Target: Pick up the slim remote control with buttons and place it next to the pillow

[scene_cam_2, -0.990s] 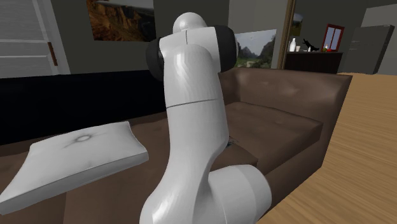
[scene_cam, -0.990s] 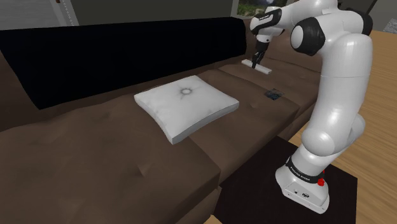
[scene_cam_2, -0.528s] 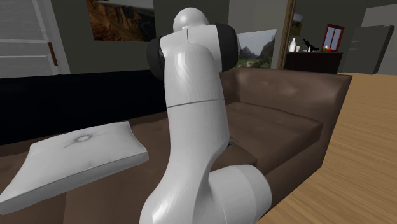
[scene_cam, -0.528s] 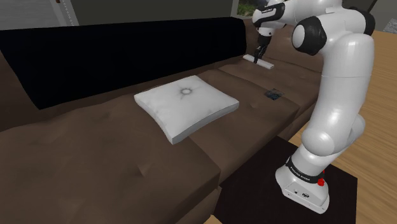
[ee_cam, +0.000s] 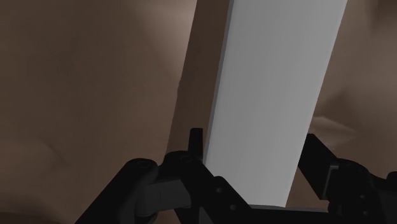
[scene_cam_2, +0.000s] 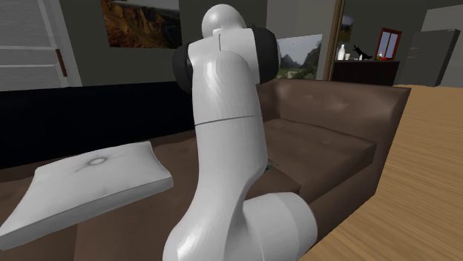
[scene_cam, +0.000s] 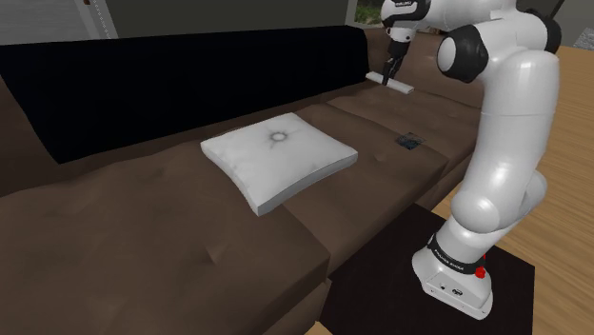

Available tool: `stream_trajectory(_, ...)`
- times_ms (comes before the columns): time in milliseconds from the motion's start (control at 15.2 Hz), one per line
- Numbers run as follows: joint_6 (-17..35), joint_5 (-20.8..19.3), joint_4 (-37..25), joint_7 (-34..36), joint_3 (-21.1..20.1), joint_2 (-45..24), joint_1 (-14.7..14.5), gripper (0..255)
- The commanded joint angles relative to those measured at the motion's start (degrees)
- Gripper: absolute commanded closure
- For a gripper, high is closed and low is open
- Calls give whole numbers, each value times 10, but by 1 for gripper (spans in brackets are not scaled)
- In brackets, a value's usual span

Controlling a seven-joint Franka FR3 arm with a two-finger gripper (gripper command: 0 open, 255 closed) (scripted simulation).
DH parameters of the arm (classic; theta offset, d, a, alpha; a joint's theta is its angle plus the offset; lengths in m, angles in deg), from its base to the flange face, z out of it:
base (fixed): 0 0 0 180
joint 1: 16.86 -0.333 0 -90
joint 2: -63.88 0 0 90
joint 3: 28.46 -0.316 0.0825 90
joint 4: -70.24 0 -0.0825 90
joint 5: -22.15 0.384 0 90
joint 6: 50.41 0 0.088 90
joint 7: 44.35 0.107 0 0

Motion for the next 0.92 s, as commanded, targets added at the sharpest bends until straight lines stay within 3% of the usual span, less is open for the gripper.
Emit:
stream_trajectory(0,8,-14,34,10,2,29,-15,255)
stream_trajectory(396,61,-95,226,83,-5,188,-85,255)
stream_trajectory(858,79,-171,392,186,-52,350,-115,255)
